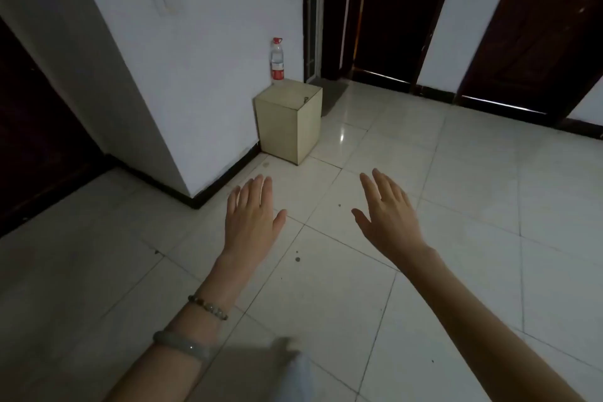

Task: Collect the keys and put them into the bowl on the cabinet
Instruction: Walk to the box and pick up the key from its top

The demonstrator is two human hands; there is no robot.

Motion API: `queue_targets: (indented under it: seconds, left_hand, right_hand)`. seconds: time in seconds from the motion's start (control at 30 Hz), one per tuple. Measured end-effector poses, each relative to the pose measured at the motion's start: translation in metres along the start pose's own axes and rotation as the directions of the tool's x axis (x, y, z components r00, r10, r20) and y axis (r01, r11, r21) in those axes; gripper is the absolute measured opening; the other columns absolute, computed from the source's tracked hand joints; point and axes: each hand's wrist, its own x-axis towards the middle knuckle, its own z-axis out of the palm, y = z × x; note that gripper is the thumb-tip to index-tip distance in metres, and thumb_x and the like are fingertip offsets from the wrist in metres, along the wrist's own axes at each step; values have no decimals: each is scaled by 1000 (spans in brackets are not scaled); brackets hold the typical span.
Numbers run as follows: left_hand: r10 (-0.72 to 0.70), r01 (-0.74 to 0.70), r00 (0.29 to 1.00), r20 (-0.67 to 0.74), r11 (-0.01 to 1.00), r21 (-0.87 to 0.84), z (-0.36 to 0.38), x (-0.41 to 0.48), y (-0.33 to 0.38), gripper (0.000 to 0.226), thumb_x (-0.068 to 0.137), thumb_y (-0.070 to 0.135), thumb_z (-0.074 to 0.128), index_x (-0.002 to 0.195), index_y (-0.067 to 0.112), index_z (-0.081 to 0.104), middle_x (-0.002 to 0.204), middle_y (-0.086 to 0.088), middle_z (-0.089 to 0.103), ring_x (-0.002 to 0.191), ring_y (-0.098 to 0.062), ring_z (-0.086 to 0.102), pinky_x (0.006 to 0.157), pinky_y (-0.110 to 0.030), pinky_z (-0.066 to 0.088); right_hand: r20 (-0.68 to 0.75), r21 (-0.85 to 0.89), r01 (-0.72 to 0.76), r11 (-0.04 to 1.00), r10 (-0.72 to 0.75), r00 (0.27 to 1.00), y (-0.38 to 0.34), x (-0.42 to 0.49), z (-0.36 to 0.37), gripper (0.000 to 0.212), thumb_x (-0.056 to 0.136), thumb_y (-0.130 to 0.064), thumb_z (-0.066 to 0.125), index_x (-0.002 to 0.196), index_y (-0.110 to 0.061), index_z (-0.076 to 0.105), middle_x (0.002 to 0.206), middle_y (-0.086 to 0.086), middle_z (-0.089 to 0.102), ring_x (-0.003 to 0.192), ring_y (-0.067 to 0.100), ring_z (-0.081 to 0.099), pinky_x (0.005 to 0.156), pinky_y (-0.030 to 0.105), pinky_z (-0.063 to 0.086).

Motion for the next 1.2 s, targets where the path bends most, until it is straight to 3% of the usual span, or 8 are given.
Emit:
queue_targets:
  seconds: [0.63, 1.2]
  left_hand:
    - [64, -63, 996, 60, 998, -25, 119, 317, -24, 59, 92, 40, 49, 137, 5, 33, 143, -15, 40, 128, -29, 37, 109, -45, 27]
    - [56, -50, 994, 89, 997, -60, 231, 574, 23, 59, 87, 35, 58, 133, 2, 38, 135, -19, 47, 118, -35, 45, 101, -50, 36]
  right_hand:
    - [-21, 21, -94, 995, 95, 995, 100, 300, 55, 66, 87, -29, 57, 139, -9, 21, 148, 21, 28, 136, 35, 27, 111, 45, 23]
    - [-43, 10, -86, 996, 87, 995, 249, 543, 93, 65, 88, -28, 56, 139, -8, 21, 148, 22, 28, 136, 35, 27, 111, 46, 25]
